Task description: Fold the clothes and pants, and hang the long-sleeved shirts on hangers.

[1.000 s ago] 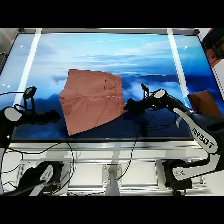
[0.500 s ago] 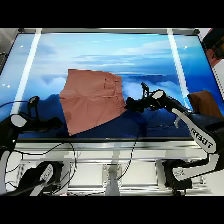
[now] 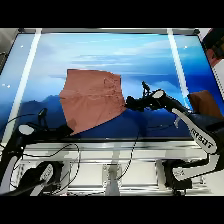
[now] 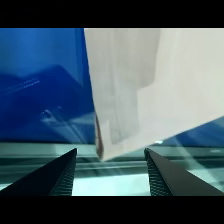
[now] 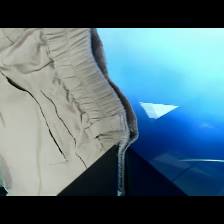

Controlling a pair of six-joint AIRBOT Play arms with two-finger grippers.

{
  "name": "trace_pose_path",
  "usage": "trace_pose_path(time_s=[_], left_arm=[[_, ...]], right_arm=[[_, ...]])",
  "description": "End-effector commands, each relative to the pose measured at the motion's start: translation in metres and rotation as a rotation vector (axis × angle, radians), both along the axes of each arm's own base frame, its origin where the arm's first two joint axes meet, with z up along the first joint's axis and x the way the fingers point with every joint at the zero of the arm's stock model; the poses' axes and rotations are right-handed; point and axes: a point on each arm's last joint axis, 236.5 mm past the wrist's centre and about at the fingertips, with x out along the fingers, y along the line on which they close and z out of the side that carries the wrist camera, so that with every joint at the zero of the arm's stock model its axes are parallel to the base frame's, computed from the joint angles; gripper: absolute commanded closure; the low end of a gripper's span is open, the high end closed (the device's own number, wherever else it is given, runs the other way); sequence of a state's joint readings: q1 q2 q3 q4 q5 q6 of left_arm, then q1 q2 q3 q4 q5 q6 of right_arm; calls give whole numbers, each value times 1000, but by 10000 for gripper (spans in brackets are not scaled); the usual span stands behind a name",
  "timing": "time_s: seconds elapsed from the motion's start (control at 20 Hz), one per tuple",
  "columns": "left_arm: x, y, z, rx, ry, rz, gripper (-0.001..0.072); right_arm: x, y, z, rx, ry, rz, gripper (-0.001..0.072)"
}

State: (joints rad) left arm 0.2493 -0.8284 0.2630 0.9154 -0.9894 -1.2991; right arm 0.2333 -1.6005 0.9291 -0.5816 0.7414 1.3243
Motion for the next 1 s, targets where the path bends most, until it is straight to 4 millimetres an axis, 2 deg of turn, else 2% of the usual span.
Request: trace_pose_path(time_s=[0.0, 0.15, 0.25, 0.45, 0.5, 0.55, 0.65, 0.7, 0.8, 0.85, 0.95], left_arm=[[4, 0, -10, -14, -22, 78, 190], [26, 4, -4, -29, -86, 164, 193], [28, 4, -4, -23, -95, 163, 193], [41, -14, 3, -47, -148, 158, 200], [45, -18, 5, -41, -172, 153, 251], [47, -22, 5, -31, -188, 134, 373], [45, -32, 6, -25, -203, 92, 687], [46, -35, 8, -26, -209, 79, 684], [60, -37, 26, -39, -252, 75, 685], [74, -38, 43, -40, -302, 63, 685], [111, -40, 101, -25, -472, 6, 685]], right_arm=[[-3, 3, 2, 16, 10, 5, 688], [-8, 5, 3, 18, 3, 46, 688], [-8, 6, 8, 22, -3, 49, 688], [-5, 11, 22, 35, -38, 95, 688], [-4, 13, 25, 42, -40, 102, 688], [-4, 15, 28, 47, -41, 111, 688], [-5, 18, 35, 61, -41, 135, 688], [-6, 21, 40, 68, -52, 164, 689], [-5, 27, 56, 88, -87, 219, 688], [-2, 29, 70, 95, -118, 227, 689], [13, 28, 114, 96, -241, 219, 689]])
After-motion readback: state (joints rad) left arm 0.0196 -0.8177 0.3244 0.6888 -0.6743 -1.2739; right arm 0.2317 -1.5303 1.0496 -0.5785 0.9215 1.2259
